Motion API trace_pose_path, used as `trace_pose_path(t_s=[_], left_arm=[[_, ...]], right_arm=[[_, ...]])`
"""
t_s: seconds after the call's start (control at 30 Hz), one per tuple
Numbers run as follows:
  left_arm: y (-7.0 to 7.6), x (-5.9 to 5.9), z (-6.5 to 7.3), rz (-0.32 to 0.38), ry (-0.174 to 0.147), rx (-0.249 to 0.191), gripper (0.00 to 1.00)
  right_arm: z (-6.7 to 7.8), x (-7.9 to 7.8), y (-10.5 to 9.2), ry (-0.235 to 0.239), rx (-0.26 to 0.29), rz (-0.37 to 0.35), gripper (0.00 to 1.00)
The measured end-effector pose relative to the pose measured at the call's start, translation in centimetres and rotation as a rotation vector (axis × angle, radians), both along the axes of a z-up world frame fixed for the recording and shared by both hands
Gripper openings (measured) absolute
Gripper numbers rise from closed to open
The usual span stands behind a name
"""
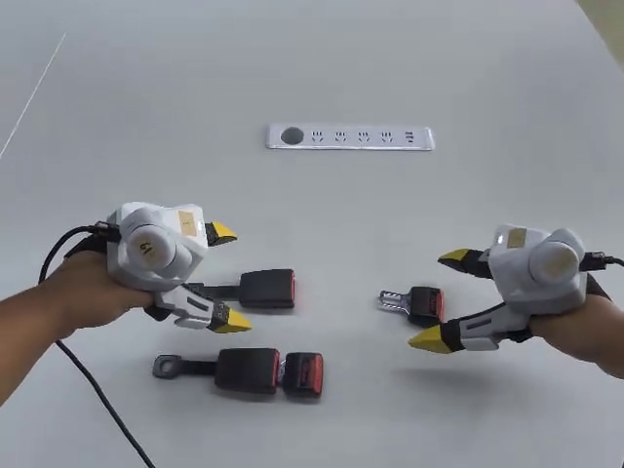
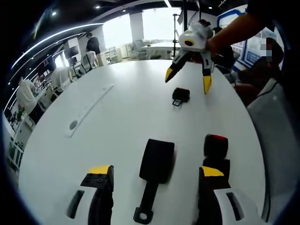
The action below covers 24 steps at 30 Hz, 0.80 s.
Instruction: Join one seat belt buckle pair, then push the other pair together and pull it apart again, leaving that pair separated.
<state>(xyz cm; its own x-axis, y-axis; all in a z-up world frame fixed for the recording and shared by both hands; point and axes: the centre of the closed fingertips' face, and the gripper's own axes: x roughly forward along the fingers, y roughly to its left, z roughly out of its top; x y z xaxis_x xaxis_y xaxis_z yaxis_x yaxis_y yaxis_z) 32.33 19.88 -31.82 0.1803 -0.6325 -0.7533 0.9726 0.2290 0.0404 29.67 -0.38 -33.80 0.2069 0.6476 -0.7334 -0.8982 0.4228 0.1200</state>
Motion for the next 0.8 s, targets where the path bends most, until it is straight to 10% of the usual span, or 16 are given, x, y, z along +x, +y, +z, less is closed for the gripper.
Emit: trace_pose_path(t_s=[0.8], left_arm=[[-0.9,0.9,-4.2,-0.086,0.083,0.030,0.50]], right_arm=[[-2.9,0.3,-0.8,0.053,-0.077,0.085,0.59]])
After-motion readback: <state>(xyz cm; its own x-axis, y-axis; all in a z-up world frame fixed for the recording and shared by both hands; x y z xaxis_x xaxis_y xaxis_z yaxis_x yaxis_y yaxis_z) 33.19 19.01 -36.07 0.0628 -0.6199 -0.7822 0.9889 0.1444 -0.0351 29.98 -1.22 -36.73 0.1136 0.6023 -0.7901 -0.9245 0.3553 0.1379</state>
